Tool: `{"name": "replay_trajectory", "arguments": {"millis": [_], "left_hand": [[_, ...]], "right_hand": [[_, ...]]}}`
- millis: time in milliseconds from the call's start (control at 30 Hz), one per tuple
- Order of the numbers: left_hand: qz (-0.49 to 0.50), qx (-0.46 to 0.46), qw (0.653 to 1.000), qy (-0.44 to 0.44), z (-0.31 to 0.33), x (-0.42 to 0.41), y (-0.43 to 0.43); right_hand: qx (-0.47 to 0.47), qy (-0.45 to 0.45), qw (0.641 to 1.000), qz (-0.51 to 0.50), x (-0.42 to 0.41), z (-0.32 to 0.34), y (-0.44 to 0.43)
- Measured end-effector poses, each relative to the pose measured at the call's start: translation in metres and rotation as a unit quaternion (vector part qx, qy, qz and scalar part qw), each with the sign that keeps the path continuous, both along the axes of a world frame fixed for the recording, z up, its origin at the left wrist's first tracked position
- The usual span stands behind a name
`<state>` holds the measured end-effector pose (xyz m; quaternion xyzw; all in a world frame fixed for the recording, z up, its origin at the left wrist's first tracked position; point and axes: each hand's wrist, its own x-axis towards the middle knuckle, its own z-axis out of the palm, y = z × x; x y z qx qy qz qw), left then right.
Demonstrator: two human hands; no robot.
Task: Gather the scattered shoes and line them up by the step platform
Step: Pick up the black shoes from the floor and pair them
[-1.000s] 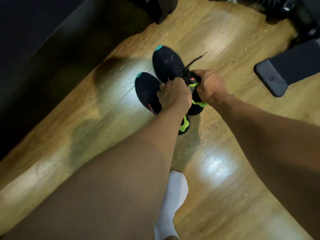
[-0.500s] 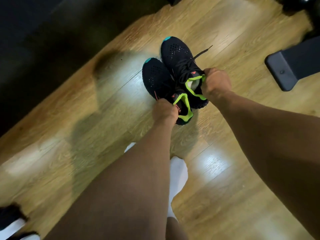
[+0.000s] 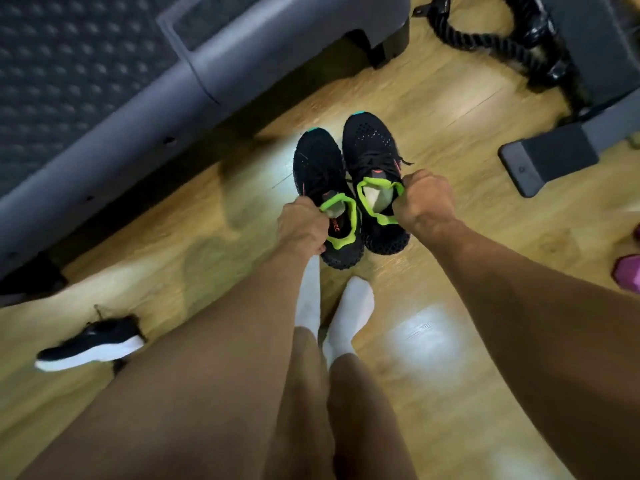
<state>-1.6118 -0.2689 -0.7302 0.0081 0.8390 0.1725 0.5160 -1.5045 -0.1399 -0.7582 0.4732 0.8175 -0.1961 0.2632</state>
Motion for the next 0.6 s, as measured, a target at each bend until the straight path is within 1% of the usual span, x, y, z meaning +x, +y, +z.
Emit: {"name": "replay_trajectory", "arguments": {"millis": [33,67,200,267,367,467,600], "left_hand": [[0.005,-0.008,1.000,0.008,0.024,-0.004,-0.004],[0.005,0.000,1.000,-0.002,0.054,-0.008,-0.010],[0.015,0.031,0.999,0.037,0.178,-0.014,-0.037],[0.022,0.062,0.995,0.080,0.238,-0.016,-0.051],[0.025,0.069,0.983,0.169,0.325,-0.013,-0.081],[0.028,0.051,0.968,0.243,0.402,-0.001,-0.119],[0.070,0.023,0.938,0.339,0.500,0.031,-0.186]], "right_hand": [[0.000,-0.003,1.000,0.022,-0.005,0.035,-0.003],[0.002,-0.002,0.999,0.045,-0.010,0.071,-0.004],[0.029,0.033,0.996,0.080,-0.033,0.228,-0.013],[0.053,0.059,0.991,0.106,-0.040,0.296,-0.021],[0.073,0.110,0.979,0.155,-0.045,0.382,-0.047],[0.084,0.153,0.964,0.201,-0.040,0.462,-0.080],[0.066,0.240,0.936,0.249,-0.027,0.557,-0.139]]}}
